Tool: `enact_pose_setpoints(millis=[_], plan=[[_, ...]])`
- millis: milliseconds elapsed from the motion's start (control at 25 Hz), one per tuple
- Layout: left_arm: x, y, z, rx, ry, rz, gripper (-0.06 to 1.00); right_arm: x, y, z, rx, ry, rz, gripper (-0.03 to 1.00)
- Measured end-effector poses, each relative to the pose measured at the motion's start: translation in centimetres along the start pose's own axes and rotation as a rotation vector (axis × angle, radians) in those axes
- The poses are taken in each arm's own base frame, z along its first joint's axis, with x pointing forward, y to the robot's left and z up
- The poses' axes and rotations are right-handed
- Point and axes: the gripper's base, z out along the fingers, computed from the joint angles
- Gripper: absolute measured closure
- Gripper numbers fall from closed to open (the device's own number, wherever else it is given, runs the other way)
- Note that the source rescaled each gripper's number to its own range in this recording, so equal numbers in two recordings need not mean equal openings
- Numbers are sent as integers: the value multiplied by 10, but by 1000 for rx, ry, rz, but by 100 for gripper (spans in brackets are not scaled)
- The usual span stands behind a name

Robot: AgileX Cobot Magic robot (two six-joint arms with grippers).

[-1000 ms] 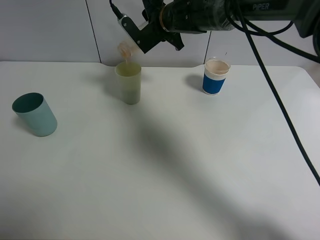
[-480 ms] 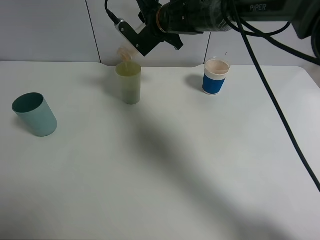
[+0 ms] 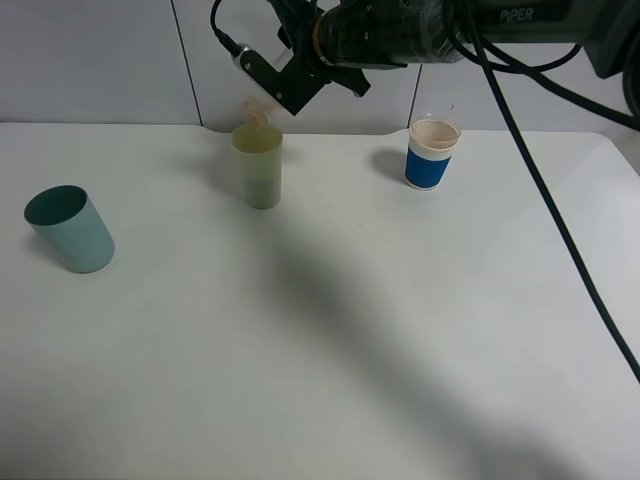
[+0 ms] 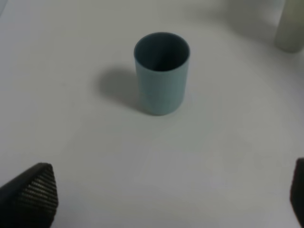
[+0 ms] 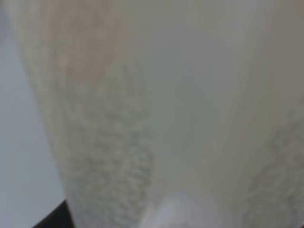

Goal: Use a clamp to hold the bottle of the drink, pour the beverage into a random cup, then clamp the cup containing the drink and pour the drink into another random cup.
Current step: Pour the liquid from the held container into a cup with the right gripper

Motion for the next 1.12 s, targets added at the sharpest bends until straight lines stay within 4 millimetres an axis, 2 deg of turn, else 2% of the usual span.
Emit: enact_pose_setpoints(millis=[360, 1120], plan=[[0, 0, 0, 0, 0, 0, -6, 0, -1, 0, 6, 4, -51, 94], [0, 0, 0, 0, 0, 0, -6, 0, -1, 0, 12, -2, -31, 94]])
